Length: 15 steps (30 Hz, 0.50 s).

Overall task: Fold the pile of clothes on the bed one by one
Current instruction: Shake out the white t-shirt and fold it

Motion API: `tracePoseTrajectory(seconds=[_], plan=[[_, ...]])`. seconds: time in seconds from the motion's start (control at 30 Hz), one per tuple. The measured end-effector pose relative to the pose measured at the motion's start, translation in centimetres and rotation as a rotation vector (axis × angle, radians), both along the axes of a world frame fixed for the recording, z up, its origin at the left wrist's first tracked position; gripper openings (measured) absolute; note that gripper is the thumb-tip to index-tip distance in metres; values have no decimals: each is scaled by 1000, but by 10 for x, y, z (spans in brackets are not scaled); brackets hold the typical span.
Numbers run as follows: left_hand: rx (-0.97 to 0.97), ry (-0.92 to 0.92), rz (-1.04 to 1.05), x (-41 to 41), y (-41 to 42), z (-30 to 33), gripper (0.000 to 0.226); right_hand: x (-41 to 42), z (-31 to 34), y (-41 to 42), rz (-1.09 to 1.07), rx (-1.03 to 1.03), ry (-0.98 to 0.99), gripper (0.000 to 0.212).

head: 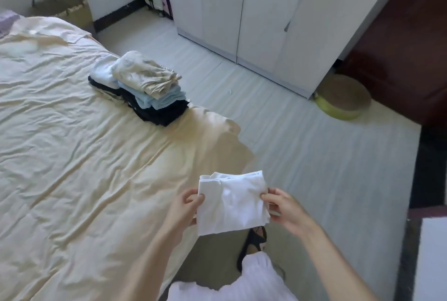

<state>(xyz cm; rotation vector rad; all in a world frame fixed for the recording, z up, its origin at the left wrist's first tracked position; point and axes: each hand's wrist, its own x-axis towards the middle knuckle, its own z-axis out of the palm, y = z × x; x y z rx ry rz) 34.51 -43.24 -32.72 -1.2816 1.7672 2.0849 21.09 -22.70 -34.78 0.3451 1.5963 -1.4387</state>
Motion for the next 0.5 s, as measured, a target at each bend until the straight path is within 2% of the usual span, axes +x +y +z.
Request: tracePoseTrajectory(seconds=[0.1,0.27,0.4,0.5], plan=[[14,-62,23,-63,35,-6,14,-52,-4,36,-14,14,-51,18],[9,-54,-21,-174,80,6,14,-154,12,84,-70,54,8,18],[-2,-5,-4,-250,88,16,12,-235,19,94,-64,24,31,14],[4,-37,-4,-297,81,12,14,-286,14,88,-44,19,25,14]])
